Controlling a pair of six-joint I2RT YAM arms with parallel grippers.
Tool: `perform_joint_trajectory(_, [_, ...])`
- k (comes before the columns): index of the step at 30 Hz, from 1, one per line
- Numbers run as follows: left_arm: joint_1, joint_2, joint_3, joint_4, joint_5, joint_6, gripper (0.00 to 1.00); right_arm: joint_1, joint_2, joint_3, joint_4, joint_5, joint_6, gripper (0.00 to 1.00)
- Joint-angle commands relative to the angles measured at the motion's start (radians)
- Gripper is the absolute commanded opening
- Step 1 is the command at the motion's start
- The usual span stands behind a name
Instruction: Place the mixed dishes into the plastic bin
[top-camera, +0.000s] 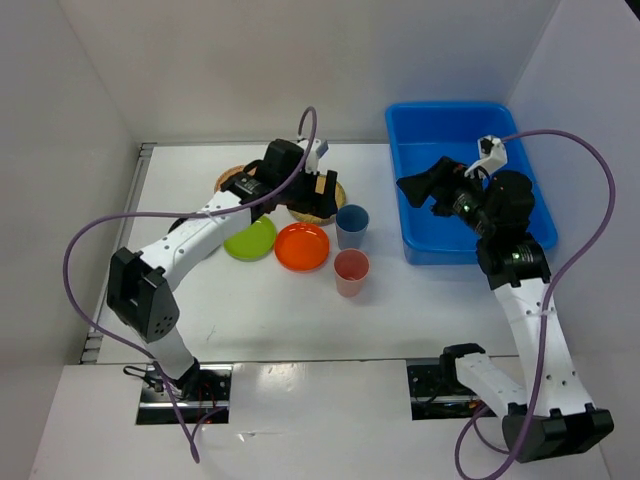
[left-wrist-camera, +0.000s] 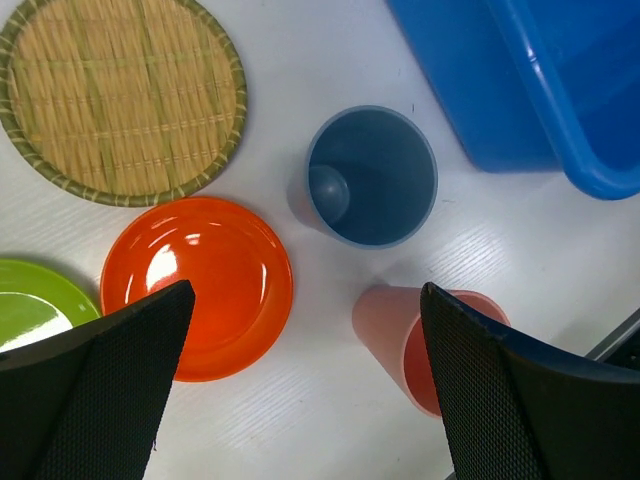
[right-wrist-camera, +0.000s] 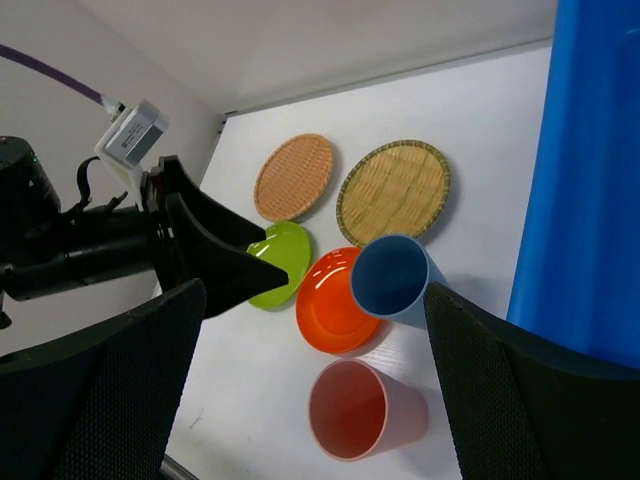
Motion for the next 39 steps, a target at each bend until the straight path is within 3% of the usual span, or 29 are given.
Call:
perform_joint_trajectory(1, [-0.009, 0.005, 0.014, 0.055, -0.040, 0.015, 1.00, 0.015, 0.056, 0.018, 0.085, -0.017, -0.040, 0.94])
perform_joint_trajectory(7, [-0.027, 0.064, 0.024, 0.084, -0.029, 0.015, 1.00, 0.026, 0.219, 0.193, 0.084, -0.077, -0.097, 0.96])
perform_joint_trajectory(11, [-0.027, 0.082, 0.024, 0.105, -0.040, 0.026, 1.00, 0.079, 0.313, 0.311, 0.084, -0.020, -0.097, 0.98])
perform_joint_trajectory(13, [-0.027, 0.091, 0.040, 0.096, -0.062, 0.026, 1.00, 0.113, 0.432, 0.444, 0.011, -0.029, -0.123, 0.98])
perform_joint_trajectory(17, [-0.027, 0.113, 0.084, 0.075, -0.087, 0.035, 1.00, 0.220, 0.538, 0.598, -0.143, 0.132, -0.198, 0.98])
perform_joint_trajectory(22, [-0.027, 0.122, 0.075, 0.075, -0.087, 0.044, 1.00, 0.220, 0.417, 0.385, -0.159, 0.210, -0.218, 0.98])
perform_joint_trajectory(27, [-0.027, 0.175, 0.084, 0.086, -0.086, 0.044, 1.00, 0.230, 0.189, 0.168, -0.160, 0.254, -0.198, 0.98])
perform_joint_trajectory(30, [-0.027, 0.206, 0.084, 0.095, -0.055, 0.033, 1.00, 0.230, 0.071, 0.069, -0.178, 0.218, -0.188, 0.98])
perform_joint_trajectory(39, [-0.027, 0.244, 0.084, 0.127, -0.064, 0.015, 0.99, 0.239, -0.006, -0.112, -0.188, 0.175, -0.168, 0.98])
